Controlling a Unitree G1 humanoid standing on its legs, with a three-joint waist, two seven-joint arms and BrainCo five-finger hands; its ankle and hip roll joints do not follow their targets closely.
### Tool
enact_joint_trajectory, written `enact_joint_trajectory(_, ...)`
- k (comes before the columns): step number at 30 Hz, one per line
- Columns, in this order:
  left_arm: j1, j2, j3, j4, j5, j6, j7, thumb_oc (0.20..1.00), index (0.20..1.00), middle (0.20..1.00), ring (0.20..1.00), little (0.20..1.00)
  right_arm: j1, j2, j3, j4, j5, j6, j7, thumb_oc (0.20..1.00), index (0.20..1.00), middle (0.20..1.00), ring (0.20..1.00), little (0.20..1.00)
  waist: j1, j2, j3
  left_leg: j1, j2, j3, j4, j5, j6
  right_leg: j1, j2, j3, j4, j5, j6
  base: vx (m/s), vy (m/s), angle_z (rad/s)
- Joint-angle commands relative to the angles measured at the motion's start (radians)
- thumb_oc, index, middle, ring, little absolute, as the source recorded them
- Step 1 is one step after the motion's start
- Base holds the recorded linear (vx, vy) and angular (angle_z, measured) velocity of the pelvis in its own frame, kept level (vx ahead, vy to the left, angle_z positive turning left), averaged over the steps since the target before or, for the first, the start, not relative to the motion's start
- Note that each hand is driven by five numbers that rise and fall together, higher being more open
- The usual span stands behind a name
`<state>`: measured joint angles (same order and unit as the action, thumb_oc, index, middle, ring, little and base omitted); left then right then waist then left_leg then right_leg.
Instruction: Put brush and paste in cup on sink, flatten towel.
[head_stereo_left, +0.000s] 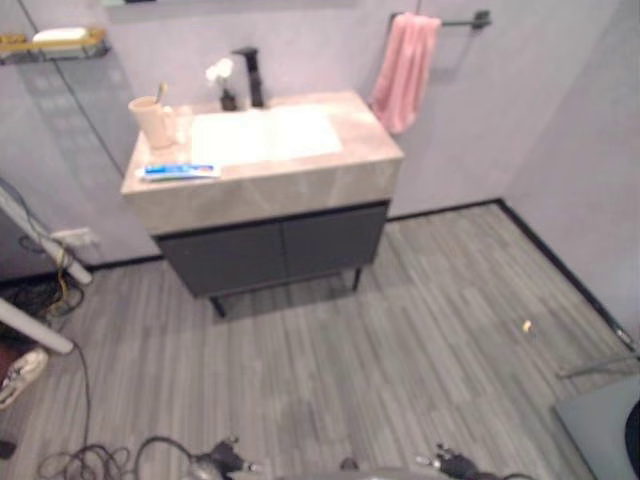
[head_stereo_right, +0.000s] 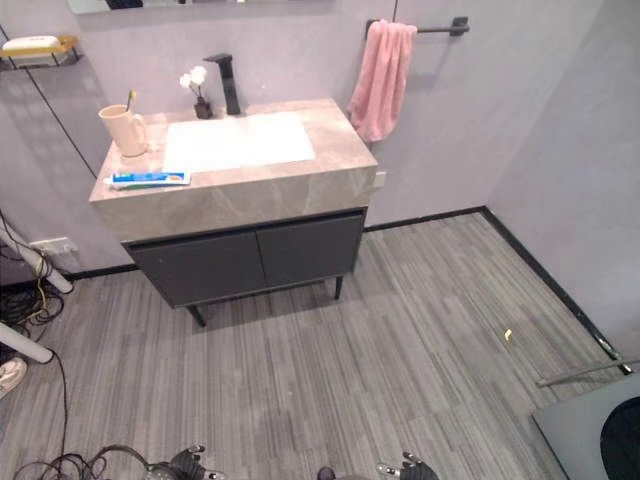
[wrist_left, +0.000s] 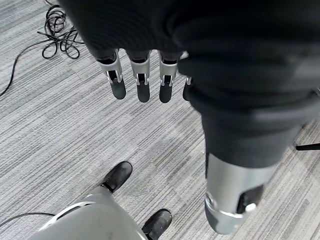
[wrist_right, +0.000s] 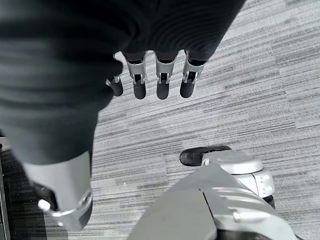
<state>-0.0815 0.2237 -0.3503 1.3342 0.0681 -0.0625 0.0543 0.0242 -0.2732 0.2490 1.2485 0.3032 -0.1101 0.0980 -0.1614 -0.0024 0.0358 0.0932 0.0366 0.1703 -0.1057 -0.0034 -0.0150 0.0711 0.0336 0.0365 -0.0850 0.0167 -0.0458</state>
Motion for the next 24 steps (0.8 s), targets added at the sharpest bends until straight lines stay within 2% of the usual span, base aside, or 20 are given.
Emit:
enact_joint_trajectory(1,-0.046,0.009,-0.042,0.019,0.033,-0.030,0.002,1.000,1.000,1.000,1.000,1.000,-0.051,0.008,0.006,0.080,-0.031,-0.020,-0.010,1.000,1.000,1.000,1.000,1.000,0.013,0.015,0.023,0.082,-0.068,0.090,0.018,-0.136,0.068,0.036,0.007,0.031,0.067,-0.095,0.086,0.00,0.000,0.00)
enact_joint_trajectory(7,-0.049,0.009,-0.032,0.020,0.012,-0.029,0.006,1.000,1.000,1.000,1.000,1.000,-0.059,0.012,0.000,0.056,0.023,-0.026,0.000,1.000,1.000,1.000,1.000,1.000,0.013,0.008,0.029,0.079,-0.063,0.086,0.018,-0.125,0.058,0.036,0.011,0.028,0.061,-0.094,0.076,-0.01,-0.047,0.05)
enact_joint_trajectory(12,-0.051,0.003,-0.048,0.021,0.028,-0.032,-0.005,1.000,1.000,1.000,1.000,1.000,-0.069,0.004,0.011,0.059,0.004,-0.024,0.000,1.000,1.000,1.000,1.000,1.000,0.022,0.006,0.023,0.070,-0.064,0.096,0.018,-0.125,0.057,0.042,0.006,0.025,0.020,-0.076,0.082,0.00,-0.002,0.00)
enact_joint_trajectory(18,-0.049,0.004,-0.053,0.026,0.032,-0.032,-0.011,1.000,1.000,1.000,1.000,1.000,-0.075,0.000,0.015,0.103,-0.036,-0.007,-0.001,1.000,1.000,1.000,1.000,1.000,0.037,0.007,0.021,0.071,-0.069,0.092,0.018,-0.131,0.064,0.058,-0.004,0.020,-0.002,-0.065,0.087,0.04,0.061,0.00)
enact_joint_trajectory(24,-0.047,0.016,-0.058,0.021,0.048,-0.036,-0.012,1.000,1.000,1.000,1.000,1.000,-0.078,0.007,0.007,0.104,-0.021,-0.002,0.003,1.000,1.000,1.000,1.000,1.000,0.053,0.013,0.034,0.049,-0.082,0.086,0.018,-0.136,0.086,0.020,-0.010,0.031,0.040,-0.063,0.108,0.03,0.128,-0.05)
